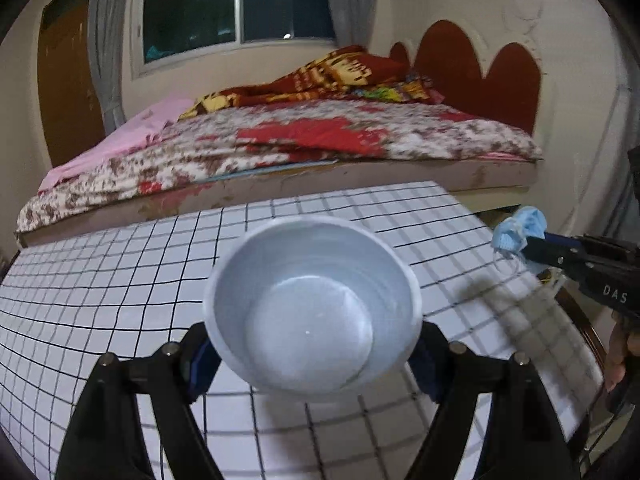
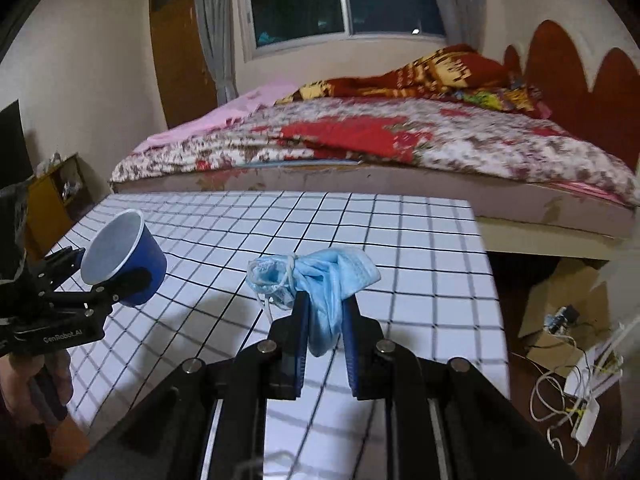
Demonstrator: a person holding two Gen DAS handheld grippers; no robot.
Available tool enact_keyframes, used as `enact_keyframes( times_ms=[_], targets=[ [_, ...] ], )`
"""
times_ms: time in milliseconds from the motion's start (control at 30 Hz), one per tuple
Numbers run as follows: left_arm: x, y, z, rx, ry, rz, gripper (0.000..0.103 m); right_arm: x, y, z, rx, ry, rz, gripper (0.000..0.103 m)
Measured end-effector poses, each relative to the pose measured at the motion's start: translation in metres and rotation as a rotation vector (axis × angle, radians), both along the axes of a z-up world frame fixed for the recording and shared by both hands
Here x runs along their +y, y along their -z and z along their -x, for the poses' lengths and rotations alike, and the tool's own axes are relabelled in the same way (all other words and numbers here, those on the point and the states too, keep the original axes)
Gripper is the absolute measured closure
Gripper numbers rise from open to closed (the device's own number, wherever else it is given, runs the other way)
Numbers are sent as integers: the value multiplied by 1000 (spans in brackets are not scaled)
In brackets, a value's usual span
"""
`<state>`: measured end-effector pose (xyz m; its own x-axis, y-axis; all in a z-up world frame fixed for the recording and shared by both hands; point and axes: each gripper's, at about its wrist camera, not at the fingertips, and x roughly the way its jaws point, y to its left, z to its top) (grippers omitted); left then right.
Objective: Collect trash
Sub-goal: 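Carry cup and mask over the black bin and open both tools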
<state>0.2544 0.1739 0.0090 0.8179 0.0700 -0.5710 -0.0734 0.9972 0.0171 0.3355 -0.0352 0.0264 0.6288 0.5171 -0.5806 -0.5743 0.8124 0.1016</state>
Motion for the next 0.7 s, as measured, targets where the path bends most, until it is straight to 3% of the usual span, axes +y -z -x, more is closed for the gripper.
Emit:
enact_keyframes(
  times_ms=[300,700],
  targets=[
    [-44,-41,58,-67,75,36,24,-71,-48,88,-92,76,-77,86],
    [-106,-37,105,-72,150,43,24,-142,-55,165,-137,162,-61,86]
  ],
)
